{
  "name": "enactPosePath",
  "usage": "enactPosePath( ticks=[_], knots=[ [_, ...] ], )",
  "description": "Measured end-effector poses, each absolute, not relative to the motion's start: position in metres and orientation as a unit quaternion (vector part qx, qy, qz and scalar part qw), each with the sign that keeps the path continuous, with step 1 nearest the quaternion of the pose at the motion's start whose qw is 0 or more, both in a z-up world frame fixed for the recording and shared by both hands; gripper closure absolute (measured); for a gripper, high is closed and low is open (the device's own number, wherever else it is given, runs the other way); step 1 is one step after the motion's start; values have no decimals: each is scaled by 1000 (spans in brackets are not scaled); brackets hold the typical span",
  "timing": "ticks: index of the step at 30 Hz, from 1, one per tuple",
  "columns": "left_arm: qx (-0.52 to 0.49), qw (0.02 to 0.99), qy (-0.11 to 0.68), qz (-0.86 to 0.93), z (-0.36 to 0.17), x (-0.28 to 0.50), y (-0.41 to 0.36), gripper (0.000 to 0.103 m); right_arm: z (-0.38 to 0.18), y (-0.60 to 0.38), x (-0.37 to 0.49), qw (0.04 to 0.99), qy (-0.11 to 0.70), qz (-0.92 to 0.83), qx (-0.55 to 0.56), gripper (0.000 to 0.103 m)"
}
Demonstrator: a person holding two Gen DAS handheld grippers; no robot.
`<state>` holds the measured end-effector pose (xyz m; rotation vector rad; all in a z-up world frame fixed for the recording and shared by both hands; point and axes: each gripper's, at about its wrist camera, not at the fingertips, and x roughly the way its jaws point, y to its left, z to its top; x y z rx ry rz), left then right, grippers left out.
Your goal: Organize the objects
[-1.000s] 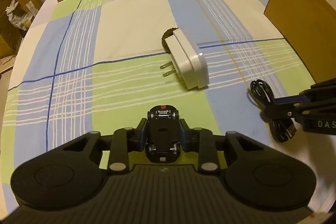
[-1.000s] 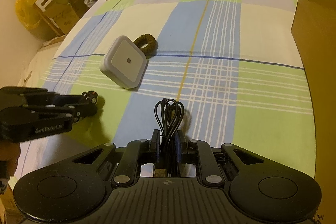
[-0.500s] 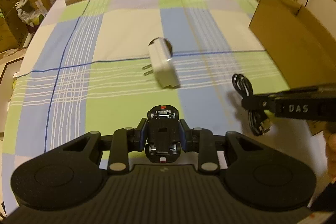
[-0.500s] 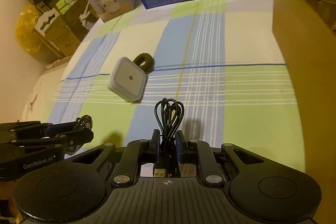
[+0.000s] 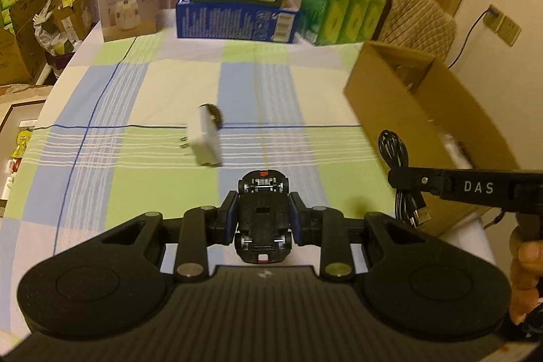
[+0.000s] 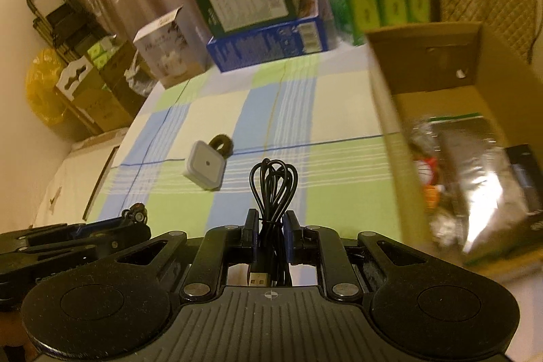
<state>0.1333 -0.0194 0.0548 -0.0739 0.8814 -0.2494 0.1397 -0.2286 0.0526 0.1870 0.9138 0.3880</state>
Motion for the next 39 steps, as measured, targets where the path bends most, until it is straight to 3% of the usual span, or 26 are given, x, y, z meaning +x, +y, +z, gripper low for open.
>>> enactPosePath(
  ticks=[17,39],
  knots=[
    [-48,902,404,-145,91,80,-77,77,95,-302,88,895,407,161,87,92],
    [-35,896,403,-186,104,83,-136,77,107,-371,85,910,391,112,85,92]
  ],
)
